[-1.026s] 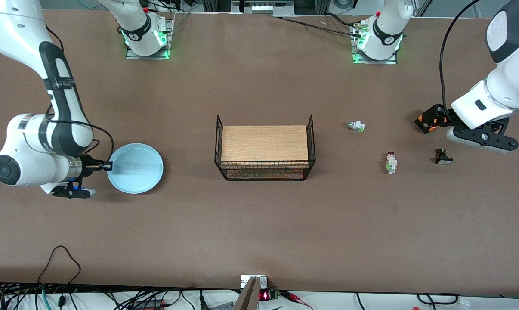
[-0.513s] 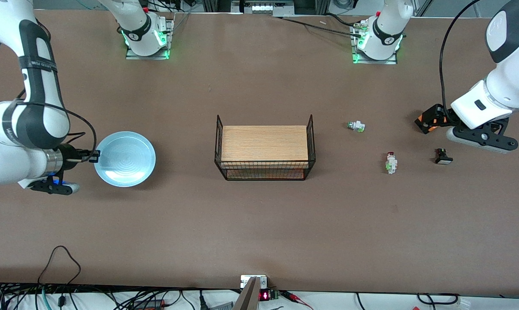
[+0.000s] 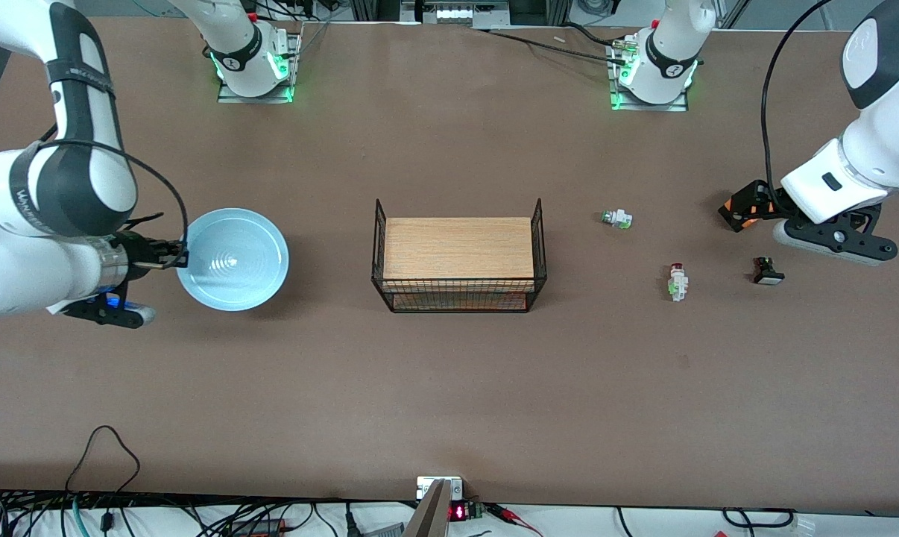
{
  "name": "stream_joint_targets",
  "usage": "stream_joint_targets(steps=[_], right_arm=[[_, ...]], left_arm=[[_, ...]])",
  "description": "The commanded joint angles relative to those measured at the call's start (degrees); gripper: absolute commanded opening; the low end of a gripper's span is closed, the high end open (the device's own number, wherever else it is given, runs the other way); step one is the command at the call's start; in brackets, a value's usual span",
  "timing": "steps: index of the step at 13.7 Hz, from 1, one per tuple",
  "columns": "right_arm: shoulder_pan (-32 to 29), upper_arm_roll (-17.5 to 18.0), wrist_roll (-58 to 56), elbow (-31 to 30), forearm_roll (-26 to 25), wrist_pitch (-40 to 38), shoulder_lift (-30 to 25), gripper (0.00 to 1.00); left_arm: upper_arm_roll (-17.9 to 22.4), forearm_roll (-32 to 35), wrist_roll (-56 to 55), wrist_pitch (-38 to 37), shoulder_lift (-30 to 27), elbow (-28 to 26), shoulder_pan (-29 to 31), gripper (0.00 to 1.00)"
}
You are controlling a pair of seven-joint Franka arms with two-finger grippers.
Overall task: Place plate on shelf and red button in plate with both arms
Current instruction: 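Lift the plate by its rim with the right gripper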
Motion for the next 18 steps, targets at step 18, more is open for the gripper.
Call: stream_joint_targets(steps=[18], right_arm=[[21.0,0.7,45.7,11.2,14.9,-6.0,-4.7,0.00]], left_arm=[[0.0,0.9,1.3,-1.3,0.7,1.8,0.0,1.00]])
